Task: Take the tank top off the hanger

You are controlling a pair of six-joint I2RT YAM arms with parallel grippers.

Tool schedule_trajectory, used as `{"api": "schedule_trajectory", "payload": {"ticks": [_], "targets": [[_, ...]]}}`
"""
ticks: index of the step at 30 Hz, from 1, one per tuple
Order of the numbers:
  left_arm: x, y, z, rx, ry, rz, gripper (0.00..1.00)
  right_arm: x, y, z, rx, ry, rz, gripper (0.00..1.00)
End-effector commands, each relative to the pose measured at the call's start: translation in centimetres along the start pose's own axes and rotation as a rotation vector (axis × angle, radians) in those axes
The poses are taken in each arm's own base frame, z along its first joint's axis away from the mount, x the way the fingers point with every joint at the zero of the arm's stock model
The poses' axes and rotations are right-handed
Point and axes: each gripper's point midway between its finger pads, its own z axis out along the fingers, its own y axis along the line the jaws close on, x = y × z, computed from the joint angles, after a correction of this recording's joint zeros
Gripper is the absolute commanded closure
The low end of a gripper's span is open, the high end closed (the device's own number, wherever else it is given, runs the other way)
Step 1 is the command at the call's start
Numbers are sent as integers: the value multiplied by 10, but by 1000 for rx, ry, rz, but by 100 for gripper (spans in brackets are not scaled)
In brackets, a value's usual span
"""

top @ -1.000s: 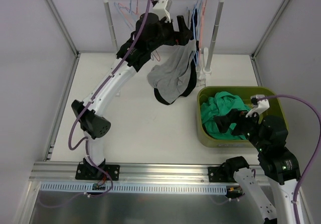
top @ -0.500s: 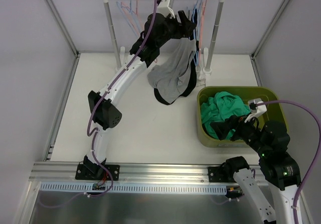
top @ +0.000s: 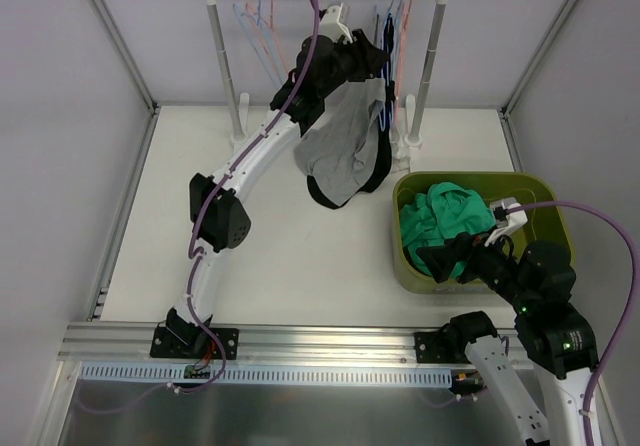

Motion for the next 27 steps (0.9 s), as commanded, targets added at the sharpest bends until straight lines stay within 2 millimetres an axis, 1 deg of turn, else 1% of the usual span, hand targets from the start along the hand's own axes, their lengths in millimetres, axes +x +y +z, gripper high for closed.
{"api": "schedule_trajectory", "payload": {"ticks": [1,2,4,5,8,9,10,14,15,16,17,18,19,20,23,24,25,26,27], "targets": [[-15,-12,2,62,-50,-4,67,0,3,1,-25,-4,-19,11],[-17,-12,1,60,-55,-2,74,1,3,2,-26,2,-17,11],[-18,-12,1,58,-58,-2,78,1,2,2,-25,0,-19,11],[-18,-13,1,57,-60,-2,86,1,2,3,-26,3,-18,11],[-23,-15,-1,63,-69,-2,90,1,2,3,-24,2,-20,11],[-25,-17,-2,64,-73,-3,97,2,1,3,-22,3,-19,11],[-29,-20,-6,60,-78,-8,100,1,2,3,-23,2,-20,11],[-47,-25,-23,10,-128,-6,100,0,2,3,-25,0,-21,11],[-55,-28,-32,1,-143,-5,100,1,2,3,-27,0,-22,11],[-64,-32,-36,3,-174,1,100,1,3,2,-28,2,-20,11],[-68,-37,-41,12,-185,4,100,1,3,2,-31,3,-19,11],[-66,-32,-44,-14,-191,1,100,0,4,2,-33,1,-19,11],[-80,-41,-54,-5,-221,2,100,-1,5,2,-34,-2,-16,11],[-85,-44,-59,-4,-234,1,100,-1,5,3,-36,0,-16,11],[-95,-53,-76,-10,-254,-2,100,-4,7,1,-42,-5,-12,10],[-92,-52,-79,-15,-245,-3,100,-6,8,1,-43,-11,-15,10],[-100,-58,-87,-11,-260,-7,100,-6,9,0,-44,-12,-12,10],[-100,-60,-90,-8,-258,-10,100,-7,9,0,-44,-13,-13,10],[-100,-64,-97,-1,-253,-12,100,-8,9,0,-45,-16,-14,10]]}}
